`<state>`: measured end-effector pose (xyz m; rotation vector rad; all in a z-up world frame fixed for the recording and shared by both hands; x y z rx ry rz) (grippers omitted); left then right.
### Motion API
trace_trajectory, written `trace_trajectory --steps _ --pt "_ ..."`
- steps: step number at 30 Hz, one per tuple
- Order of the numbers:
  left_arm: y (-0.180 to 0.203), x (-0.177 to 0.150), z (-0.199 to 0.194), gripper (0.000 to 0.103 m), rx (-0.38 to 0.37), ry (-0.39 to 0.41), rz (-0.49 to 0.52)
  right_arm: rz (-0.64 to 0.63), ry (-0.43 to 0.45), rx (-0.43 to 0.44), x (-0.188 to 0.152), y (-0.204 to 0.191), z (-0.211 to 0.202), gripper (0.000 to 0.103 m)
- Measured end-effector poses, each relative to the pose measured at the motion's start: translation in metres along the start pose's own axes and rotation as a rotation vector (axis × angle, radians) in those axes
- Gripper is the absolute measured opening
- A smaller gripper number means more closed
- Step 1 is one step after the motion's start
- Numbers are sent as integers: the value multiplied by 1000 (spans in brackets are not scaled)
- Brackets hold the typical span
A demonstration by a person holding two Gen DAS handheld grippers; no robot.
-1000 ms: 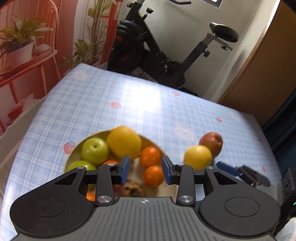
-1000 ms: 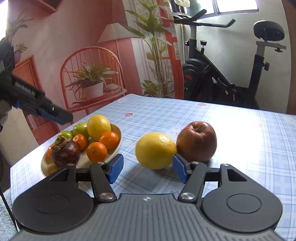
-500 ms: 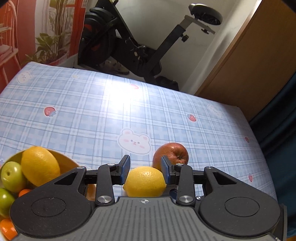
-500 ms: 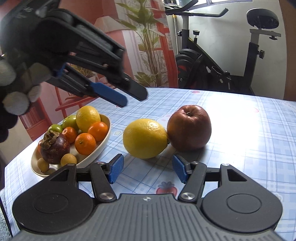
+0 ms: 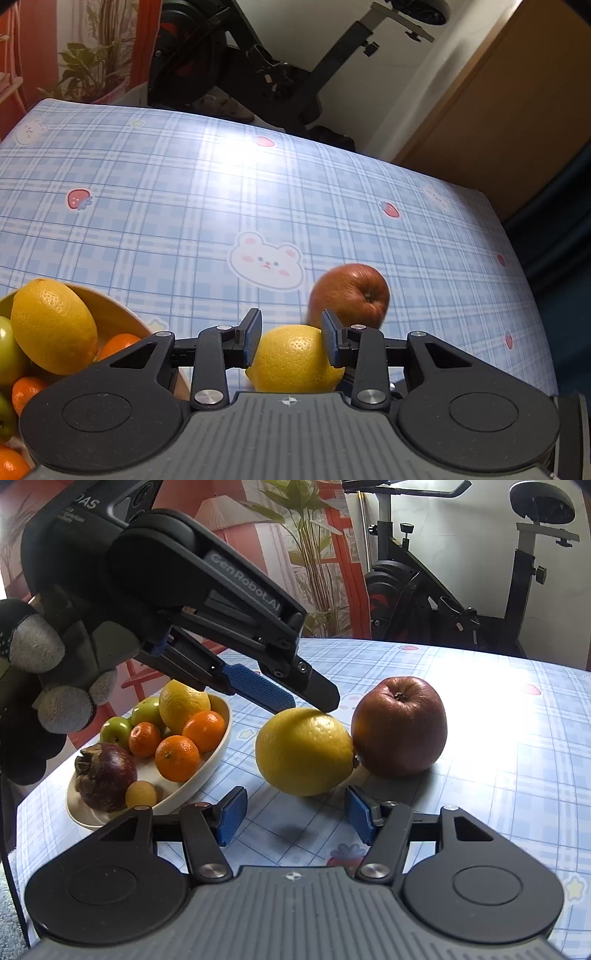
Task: Organize fruits
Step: 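Move the left gripper to the yellow lemon and close on it, then lift the lemon with the left gripper and carry it over the plate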
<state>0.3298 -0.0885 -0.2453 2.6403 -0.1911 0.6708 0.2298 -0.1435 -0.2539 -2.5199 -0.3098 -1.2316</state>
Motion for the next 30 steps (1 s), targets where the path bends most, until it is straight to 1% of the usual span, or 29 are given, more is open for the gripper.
trace_trajectory --steps 4,6,12,16,22,28,30 --pt "7 -8 -4 38 9 -3 58 8 5 5 -1 0 -2 62" --pt "6 -12 -7 38 8 -8 67 11 9 6 -2 -1 -4 62" --pt "4 -20 -14 38 -1 -10 69 22 5 18 -1 2 -4 64" --pt "1 -26 -20 38 -10 -9 48 8 0 30 0 1 -3 66" --pt "3 -35 -25 38 -8 -1 69 -9 -7 48 -2 -4 -2 68" --pt "2 -39 -26 38 -6 6 67 -11 -5 52 -3 -4 -2 68" --pt "3 -40 -27 38 -3 7 73 -10 -4 57 -3 -5 -2 66"
Point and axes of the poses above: each gripper's, at about its wrist camera, not at the fingertips, and z roughly the way its jaws point, y to its right, x to its top, the point moved 9 cm from there along z, roughly the way its jaws point, and after that the axes turned 5 degrees about -z, right-handed, at the moved point
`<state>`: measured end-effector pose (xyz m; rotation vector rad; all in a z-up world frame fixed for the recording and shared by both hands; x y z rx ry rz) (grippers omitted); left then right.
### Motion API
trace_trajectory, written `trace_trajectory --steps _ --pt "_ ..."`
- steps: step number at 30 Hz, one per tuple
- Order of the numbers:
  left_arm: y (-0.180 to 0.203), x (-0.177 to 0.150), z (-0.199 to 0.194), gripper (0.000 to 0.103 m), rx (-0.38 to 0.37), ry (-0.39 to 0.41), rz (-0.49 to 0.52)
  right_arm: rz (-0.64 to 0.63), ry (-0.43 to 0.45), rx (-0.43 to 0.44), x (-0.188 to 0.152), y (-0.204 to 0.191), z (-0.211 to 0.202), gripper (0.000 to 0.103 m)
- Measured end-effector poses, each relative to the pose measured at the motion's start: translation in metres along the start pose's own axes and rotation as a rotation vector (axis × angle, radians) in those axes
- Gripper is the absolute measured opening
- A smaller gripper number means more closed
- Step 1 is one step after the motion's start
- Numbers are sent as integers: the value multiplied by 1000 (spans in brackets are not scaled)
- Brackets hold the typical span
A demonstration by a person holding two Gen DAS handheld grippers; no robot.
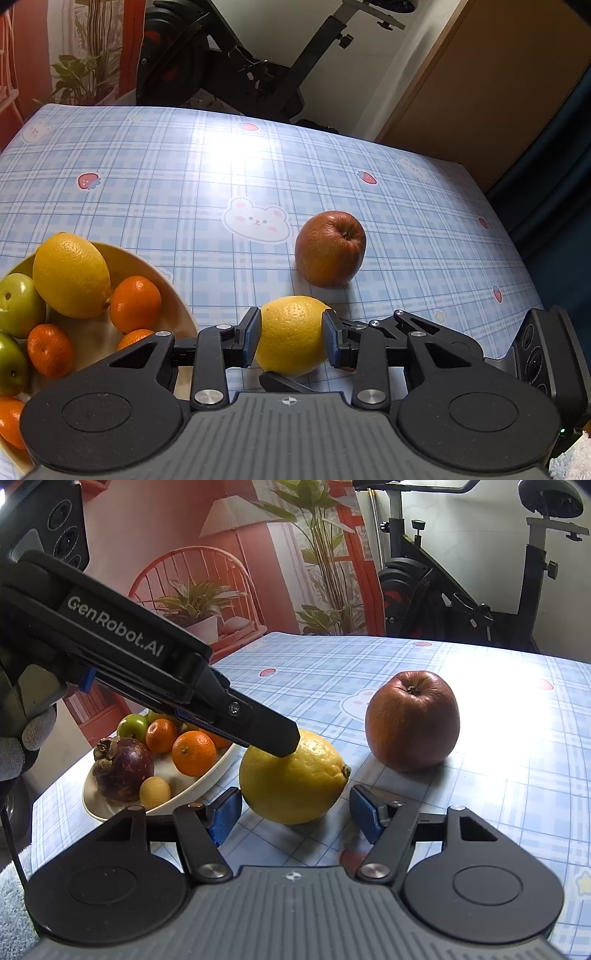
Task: Organize fruits
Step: 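Lift the lemon with the left gripper and carry it over the plate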
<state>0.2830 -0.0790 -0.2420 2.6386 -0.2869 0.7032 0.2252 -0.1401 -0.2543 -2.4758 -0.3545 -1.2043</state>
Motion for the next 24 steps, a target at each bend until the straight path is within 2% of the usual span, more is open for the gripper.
trace_trajectory --steps 4,18,24 --pt "3 -2 -2 38 13 15 20 4 4 16 0 0 -1 62" --pt "8 -9 -6 38 27 12 62 -5 18 15 -3 -5 -6 61" --pt "6 -8 -13 39 10 11 36 -33 46 10 -2 -8 -11 61"
Point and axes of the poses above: each gripper's, at about its wrist camera, not at the fingertips, and z roughly the way its jaws point, y to its right, x to its top, the point moved 9 cm from there along z, roughly the way its jaws point, and after that the axes turned 5 degrees about -z, right-handed, at the moved point
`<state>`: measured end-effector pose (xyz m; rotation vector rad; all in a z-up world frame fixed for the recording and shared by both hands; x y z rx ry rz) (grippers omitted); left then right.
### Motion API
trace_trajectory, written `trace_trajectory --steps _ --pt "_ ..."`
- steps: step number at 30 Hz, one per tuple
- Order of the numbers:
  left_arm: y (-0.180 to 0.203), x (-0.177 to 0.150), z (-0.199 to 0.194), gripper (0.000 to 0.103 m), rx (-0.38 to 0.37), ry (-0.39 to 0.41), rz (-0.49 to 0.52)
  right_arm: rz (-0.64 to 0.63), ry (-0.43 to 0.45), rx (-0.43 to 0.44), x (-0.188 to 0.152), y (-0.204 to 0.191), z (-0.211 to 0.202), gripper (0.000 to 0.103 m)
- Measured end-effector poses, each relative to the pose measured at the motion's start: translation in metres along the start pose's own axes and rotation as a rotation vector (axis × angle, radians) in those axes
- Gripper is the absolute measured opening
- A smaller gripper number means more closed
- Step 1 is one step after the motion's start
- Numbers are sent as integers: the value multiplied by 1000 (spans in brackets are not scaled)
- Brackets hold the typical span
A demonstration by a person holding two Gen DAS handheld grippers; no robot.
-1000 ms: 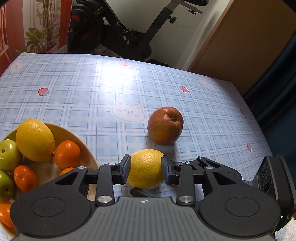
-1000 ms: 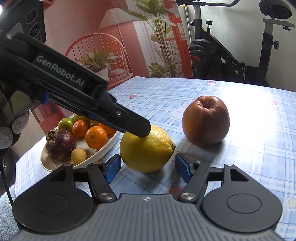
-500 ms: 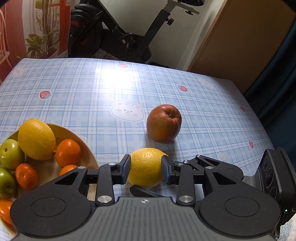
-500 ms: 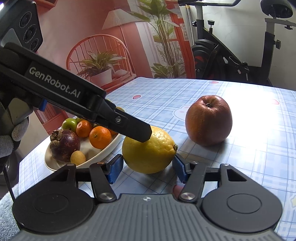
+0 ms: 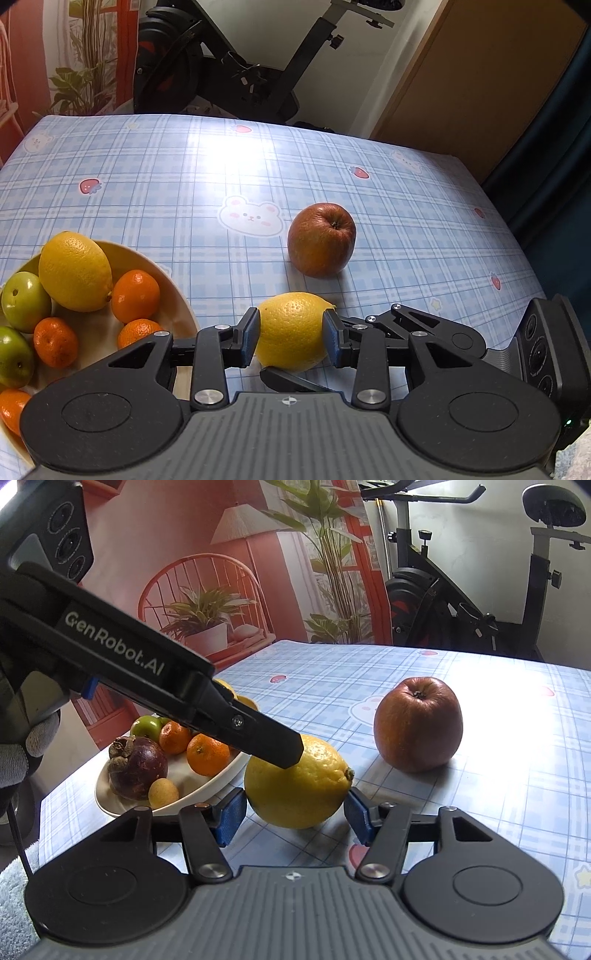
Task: Organize fruits
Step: 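Lift the lemon with the left gripper and carry it over the plate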
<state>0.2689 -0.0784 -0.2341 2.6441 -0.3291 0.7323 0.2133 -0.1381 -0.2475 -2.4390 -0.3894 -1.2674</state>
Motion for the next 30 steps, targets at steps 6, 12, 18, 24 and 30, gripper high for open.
trace_trajectory --steps 6,12,18,24,30 --pt "-6 -1 -15 39 -16 -10 -17 -8 21 14 4 -14 -5 61" --pt "-18 5 -41 39 -28 18 -40 -50 37 27 24 -33 -6 61" --pt "-34 9 -62 39 -4 47 -47 -81 35 58 40 -55 5 61" --pt "-66 16 -74 39 16 85 -116 -136 8 83 55 -77 32 61" --pt "-96 22 -75 39 25 110 -178 -181 -36 99 62 -91 61 61"
Point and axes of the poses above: each gripper's, at about its wrist camera, not at the fingertips, and z roughly the way its jaws point, y to its right, x to its top, the point moved 9 cm from there along z, roughly the way its jaws point, and after that the axes turned 5 degrees about -z, right-handed, at the moved point
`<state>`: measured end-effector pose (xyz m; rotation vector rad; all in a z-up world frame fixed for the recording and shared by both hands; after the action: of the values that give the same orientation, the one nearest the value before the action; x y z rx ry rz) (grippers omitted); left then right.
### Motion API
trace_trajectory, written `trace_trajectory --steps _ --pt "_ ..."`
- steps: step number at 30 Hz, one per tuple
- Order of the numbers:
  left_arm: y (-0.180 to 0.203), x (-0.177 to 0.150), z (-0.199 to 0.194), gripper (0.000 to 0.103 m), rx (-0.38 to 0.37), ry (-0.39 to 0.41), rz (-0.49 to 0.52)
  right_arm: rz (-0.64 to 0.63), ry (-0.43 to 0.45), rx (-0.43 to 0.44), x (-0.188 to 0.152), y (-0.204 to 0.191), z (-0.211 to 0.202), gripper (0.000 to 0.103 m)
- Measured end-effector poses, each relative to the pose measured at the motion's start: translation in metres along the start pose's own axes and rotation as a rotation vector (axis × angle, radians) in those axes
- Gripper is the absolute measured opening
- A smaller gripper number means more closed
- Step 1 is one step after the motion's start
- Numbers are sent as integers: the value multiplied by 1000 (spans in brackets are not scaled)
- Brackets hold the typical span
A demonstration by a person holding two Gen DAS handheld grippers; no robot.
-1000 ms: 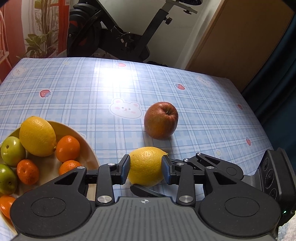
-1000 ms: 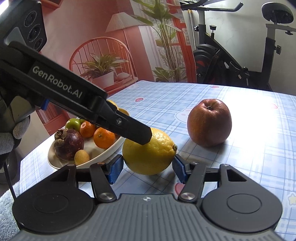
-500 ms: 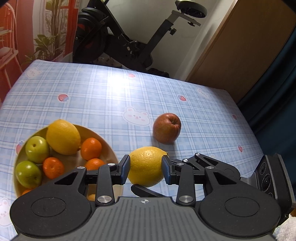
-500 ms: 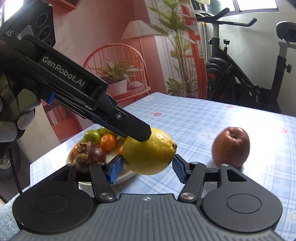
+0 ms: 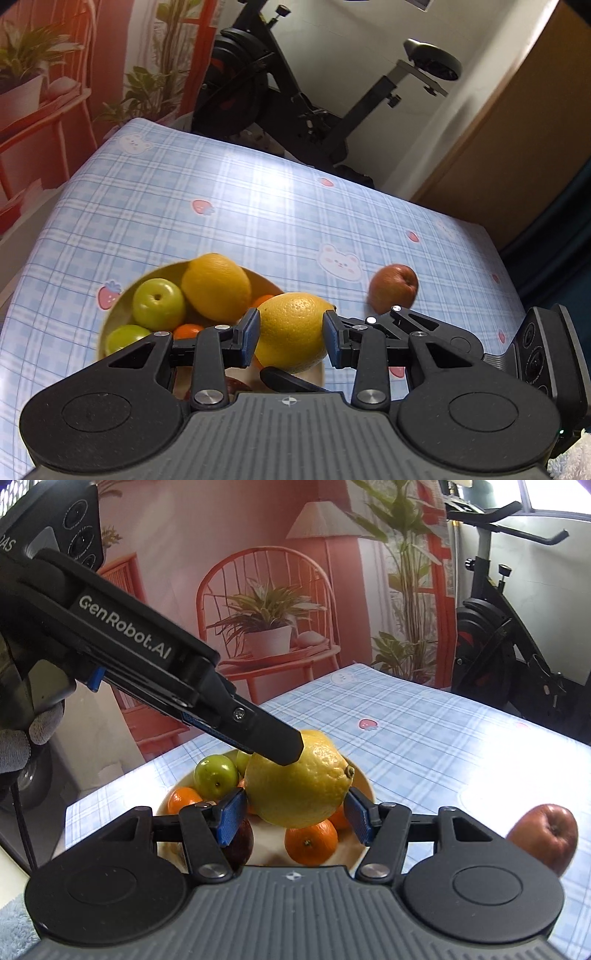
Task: Organize fruits
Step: 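Lift the lemon with the left gripper and carry it over the plate, then open the left gripper to drop the lemon onto the plate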
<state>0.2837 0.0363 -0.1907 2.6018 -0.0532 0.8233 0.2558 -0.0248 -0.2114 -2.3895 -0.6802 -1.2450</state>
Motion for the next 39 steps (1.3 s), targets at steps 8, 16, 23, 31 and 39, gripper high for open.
trace_trajectory --steps 8,16,23,31,39 --pt "-24 0 7 39 -8 6 -52 -27 -48 10 -2 -8 26 61" --pt "-30 -3 9 39 12 16 -43 -17 -80 2 -4 -10 34 61" --pt "-27 -5 16 39 35 -1 -24 -6 -86 -11 -8 -9 29 61" --pt "-25 -7 24 40 57 -25 -2 2 -49 -32 -18 -3 5 61" --pt "-23 -9 30 45 90 -44 9 26 45 -135 -38 32 -38 61"
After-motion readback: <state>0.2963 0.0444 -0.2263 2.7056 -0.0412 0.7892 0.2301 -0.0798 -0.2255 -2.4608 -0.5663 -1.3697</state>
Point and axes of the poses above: each gripper's, at about its wrist camera, not at the fingertips, and z roughly the way its jaws point, y to its right, x to its top, the point moved 9 cm from there along z, roughly the way its jaws point, and after that the axes turned 5 degrees about -z, right-handed, at the moved point
